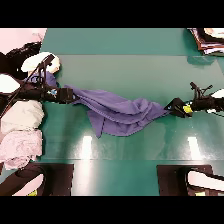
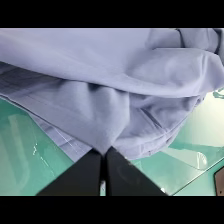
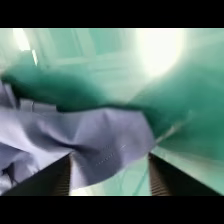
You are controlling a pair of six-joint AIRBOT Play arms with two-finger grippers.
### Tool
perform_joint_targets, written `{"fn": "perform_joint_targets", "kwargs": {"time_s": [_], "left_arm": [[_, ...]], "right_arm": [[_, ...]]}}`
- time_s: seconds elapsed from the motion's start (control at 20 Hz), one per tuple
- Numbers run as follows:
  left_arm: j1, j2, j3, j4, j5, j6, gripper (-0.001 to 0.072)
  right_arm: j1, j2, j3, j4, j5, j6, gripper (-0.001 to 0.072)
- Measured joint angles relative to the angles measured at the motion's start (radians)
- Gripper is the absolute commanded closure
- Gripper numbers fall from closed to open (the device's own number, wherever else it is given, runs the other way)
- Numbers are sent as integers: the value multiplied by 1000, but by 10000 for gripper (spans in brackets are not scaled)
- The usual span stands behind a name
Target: Fold the shirts.
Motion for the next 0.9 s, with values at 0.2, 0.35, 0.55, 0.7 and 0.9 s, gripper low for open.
{"fn": "perform_joint_targets", "kwargs": {"time_s": [0.2, 0.35, 0.55, 0.7, 0.9], "left_arm": [[0, 0, 0, 3, 0, 0, 684], [0, 0, 3, 5, -2, 0, 684], [4, 5, 93, 20, -6, 0, 685], [5, 8, 272, 49, -13, 0, 684], [5, 10, 576, 74, -18, 1, 684]], "right_arm": [[21, -39, 11, 16, -13, -2, 684], [30, -49, 40, 20, -11, -2, 694], [34, -6, 173, 23, 66, -2, 695], [34, 82, 332, 24, 92, -2, 695], [34, 208, 556, 24, 72, -2, 695]]}}
